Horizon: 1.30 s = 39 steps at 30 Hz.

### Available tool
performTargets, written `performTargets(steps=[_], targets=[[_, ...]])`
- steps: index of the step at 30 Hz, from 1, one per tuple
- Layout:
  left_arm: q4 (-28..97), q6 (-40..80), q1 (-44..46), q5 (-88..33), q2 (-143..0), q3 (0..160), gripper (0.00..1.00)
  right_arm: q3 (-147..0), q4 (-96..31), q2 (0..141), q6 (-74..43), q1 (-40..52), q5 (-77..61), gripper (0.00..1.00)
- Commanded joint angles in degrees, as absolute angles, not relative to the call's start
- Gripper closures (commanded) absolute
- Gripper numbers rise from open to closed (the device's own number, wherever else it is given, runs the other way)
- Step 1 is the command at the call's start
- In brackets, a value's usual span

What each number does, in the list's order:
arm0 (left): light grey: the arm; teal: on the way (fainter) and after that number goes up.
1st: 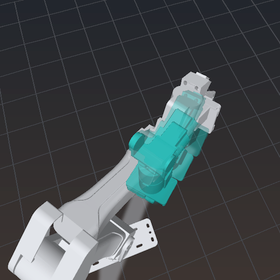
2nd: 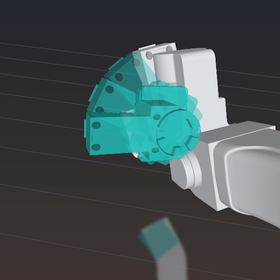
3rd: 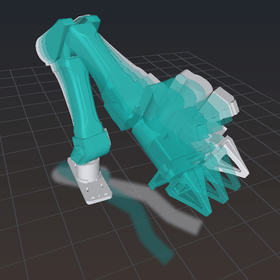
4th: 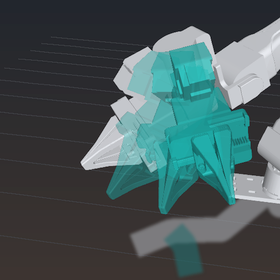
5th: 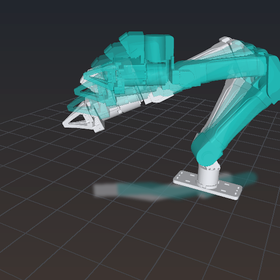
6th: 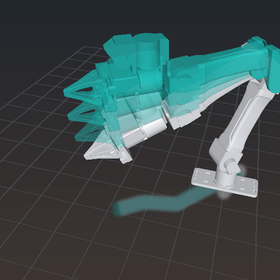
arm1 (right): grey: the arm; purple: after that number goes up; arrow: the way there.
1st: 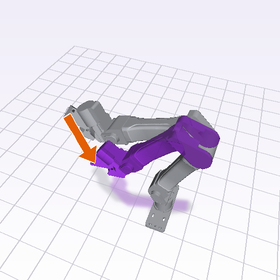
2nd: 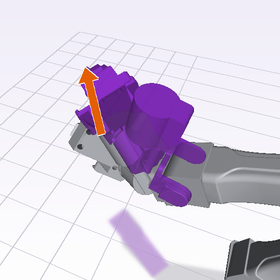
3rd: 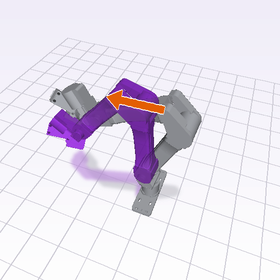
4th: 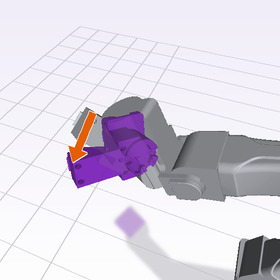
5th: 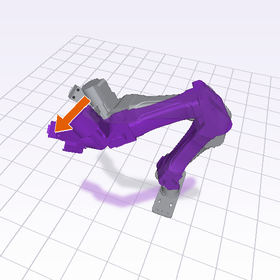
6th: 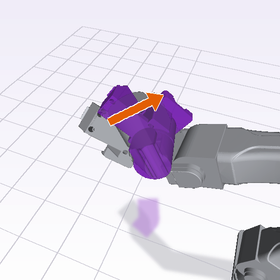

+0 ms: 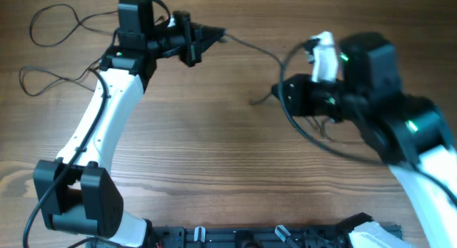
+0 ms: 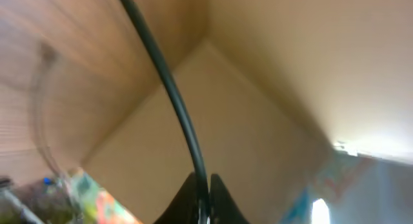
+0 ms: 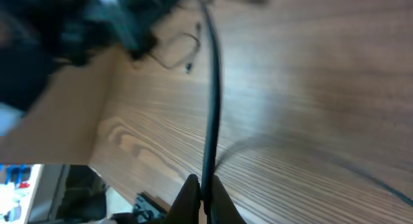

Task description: Untangle cables

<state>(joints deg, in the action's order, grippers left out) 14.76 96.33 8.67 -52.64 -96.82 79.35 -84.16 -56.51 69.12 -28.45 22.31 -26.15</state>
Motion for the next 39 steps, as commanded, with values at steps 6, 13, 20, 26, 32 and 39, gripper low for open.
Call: performTargets(steps=[6,13,20,26,32,39], targets=[[30.2,76.0,7.6,-38.2,-96.0,79.5,0.88,-84.8,-56.8,61.8,-28.7,22.3,-27.3,0.96],[38.4,63.4,9.6,-38.5,-96.0,79.5,0.80,-84.8,-54.3,62.4,-31.6,22.3,-26.8,0.96],[33.6,41.4,12.3,-55.4,-95.4,79.5,0.80,-84.8,-53.7,64.2,-48.1,22.3,-17.8,0.96],[31.3,23.5,14.7,-59.0,-88.9,79.5,0.50,-84.8,-52.1,67.0,-55.9,21.8,-17.7,0.96],[31.3,18.8,18.5,-47.1,-81.0,79.5,0.31,-84.8,-51.9,69.9,-62.2,19.6,-18.5,0.96],[31.6,5.2,25.8,-34.7,-76.0,79.5,0.36,-84.8,-50.1,72.6,-61.9,19.4,-26.6,0.96]])
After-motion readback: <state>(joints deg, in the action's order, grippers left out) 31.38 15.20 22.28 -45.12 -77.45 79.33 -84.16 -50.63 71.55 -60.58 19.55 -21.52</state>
